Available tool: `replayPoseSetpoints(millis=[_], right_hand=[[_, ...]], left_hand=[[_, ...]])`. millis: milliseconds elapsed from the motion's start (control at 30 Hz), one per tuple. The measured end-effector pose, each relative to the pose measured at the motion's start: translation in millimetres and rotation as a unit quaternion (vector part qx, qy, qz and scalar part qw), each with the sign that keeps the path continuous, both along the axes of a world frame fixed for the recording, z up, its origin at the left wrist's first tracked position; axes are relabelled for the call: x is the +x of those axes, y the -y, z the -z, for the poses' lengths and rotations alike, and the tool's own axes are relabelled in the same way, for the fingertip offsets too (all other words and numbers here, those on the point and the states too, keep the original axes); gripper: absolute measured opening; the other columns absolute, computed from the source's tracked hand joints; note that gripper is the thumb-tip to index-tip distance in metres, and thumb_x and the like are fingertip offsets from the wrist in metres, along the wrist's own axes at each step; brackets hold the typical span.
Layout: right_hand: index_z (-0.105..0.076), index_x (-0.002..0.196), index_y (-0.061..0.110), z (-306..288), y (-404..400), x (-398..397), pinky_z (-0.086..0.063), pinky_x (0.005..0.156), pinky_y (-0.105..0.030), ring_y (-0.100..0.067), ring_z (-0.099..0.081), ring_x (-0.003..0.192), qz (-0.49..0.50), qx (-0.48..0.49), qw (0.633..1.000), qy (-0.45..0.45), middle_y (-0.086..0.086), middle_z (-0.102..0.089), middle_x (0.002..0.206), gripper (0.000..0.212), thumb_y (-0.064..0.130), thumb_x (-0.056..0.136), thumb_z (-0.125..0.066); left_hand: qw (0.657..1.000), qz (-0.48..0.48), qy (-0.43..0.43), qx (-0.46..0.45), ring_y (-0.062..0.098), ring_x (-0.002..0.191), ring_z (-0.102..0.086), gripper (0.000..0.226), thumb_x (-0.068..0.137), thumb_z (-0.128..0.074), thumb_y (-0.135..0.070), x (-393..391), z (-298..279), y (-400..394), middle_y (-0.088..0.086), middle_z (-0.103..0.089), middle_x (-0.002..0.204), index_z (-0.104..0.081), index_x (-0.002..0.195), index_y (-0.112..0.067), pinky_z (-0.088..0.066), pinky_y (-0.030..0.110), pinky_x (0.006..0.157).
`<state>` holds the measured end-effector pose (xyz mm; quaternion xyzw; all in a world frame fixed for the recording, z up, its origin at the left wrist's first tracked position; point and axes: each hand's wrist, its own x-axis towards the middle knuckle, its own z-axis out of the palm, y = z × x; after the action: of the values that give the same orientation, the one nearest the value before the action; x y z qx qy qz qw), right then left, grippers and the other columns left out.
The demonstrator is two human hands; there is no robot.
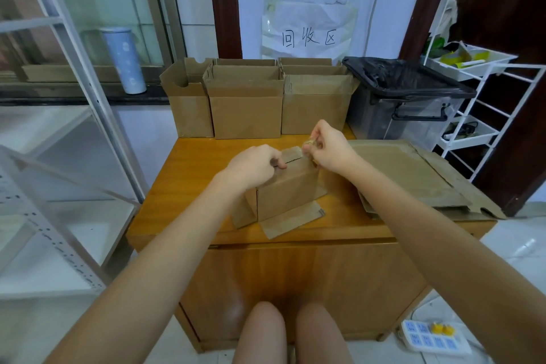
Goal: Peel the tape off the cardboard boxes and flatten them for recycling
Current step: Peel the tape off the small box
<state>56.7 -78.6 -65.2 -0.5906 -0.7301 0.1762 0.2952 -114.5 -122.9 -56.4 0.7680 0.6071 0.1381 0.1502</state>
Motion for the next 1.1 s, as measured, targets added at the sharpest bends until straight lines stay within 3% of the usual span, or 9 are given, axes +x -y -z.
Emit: replayPoseSetpoints(millis=[133,233,367,533,700,800,900,1000,1100], right_hand=[[-0.043,0.091,0.014,-3,3,5,-0.059,0.063,-0.036,-0.023,-0.068,0.072,-0.02,-0.039,0.996,-0.083,-0.009,-0.063,0.084,0.02,0.012,0.09,-0.063],[-0.046,0.082,0.014,-3,9,6,-0.06,0.062,-0.035,-0.024,-0.069,0.072,-0.032,-0.056,0.989,-0.13,-0.012,-0.067,0.081,0.025,0.009,0.085,-0.069],[-0.057,0.088,0.021,-5,13,-5,-0.057,0.076,-0.04,-0.025,-0.065,0.08,-0.023,0.007,0.999,0.028,-0.006,-0.067,0.088,0.015,0.007,0.086,-0.063],[-0.065,0.114,0.011,-19,14,-16,-0.05,0.086,-0.029,-0.02,-0.059,0.102,-0.112,-0.085,0.975,0.174,-0.005,-0.062,0.112,0.03,0.002,0.093,-0.047],[-0.062,0.119,0.003,-33,13,-9,-0.05,0.086,-0.032,-0.022,-0.058,0.1,-0.146,-0.194,0.965,0.104,-0.005,-0.061,0.107,0.041,0.031,0.103,-0.037],[-0.064,0.116,0.007,-22,9,-4,-0.052,0.072,-0.025,-0.019,-0.06,0.087,-0.115,-0.148,0.981,0.05,-0.003,-0.062,0.097,0.029,0.024,0.092,-0.062],[-0.058,0.114,0.002,-15,6,-7,-0.053,0.069,-0.026,-0.018,-0.06,0.083,-0.056,-0.182,0.982,-0.007,-0.006,-0.059,0.096,0.04,0.022,0.083,-0.073],[-0.067,0.098,-0.002,-16,2,-17,-0.054,0.071,-0.029,-0.02,-0.063,0.078,-0.02,-0.175,0.983,0.045,-0.007,-0.064,0.079,0.028,0.022,0.085,-0.069],[-0.068,0.089,0.003,-15,2,-23,-0.057,0.073,-0.032,-0.022,-0.068,0.079,0.028,-0.132,0.985,0.107,-0.008,-0.068,0.073,0.019,0.021,0.083,-0.065]], left_hand=[[0.99,-0.033,-0.094,0.1,0.022,0.087,-0.056,0.03,0.098,-0.037,-0.039,16,10,4,0.002,-0.058,0.096,-0.054,0.101,-0.014,-0.05,0.034,0.073],[0.964,-0.058,-0.152,0.208,0.019,0.081,-0.053,0.037,0.094,-0.038,-0.051,23,29,5,-0.003,-0.047,0.088,-0.048,0.1,-0.016,-0.044,0.03,0.063],[0.943,-0.052,-0.169,0.282,0.02,0.087,-0.053,0.034,0.094,-0.035,-0.045,25,44,3,0.0,-0.055,0.095,-0.051,0.099,-0.015,-0.035,0.032,0.068],[0.949,-0.052,-0.152,0.271,0.016,0.092,-0.048,0.037,0.095,-0.032,-0.049,20,49,2,-0.004,-0.044,0.093,-0.051,0.101,-0.018,-0.034,0.034,0.079],[0.952,-0.051,-0.158,0.257,0.017,0.096,-0.048,0.039,0.095,-0.032,-0.049,19,47,2,-0.002,-0.05,0.1,-0.051,0.104,-0.017,-0.036,0.035,0.082],[0.949,-0.055,-0.166,0.261,0.018,0.1,-0.048,0.043,0.096,-0.029,-0.049,19,49,1,0.0,-0.053,0.107,-0.052,0.111,-0.016,-0.036,0.035,0.084],[0.96,-0.038,-0.157,0.227,0.022,0.125,-0.043,0.054,0.097,-0.024,-0.049,17,50,-1,0.007,-0.05,0.132,-0.045,0.137,-0.017,-0.031,0.037,0.106],[0.976,-0.006,-0.141,0.164,0.019,0.146,-0.017,0.058,0.1,-0.02,-0.048,16,49,-4,0.005,-0.027,0.156,-0.031,0.149,-0.018,-0.011,0.038,0.118],[0.978,-0.006,-0.137,0.157,0.017,0.145,-0.019,0.058,0.1,-0.021,-0.047,15,50,-4,0.002,-0.029,0.156,-0.03,0.149,-0.018,-0.011,0.037,0.118]])
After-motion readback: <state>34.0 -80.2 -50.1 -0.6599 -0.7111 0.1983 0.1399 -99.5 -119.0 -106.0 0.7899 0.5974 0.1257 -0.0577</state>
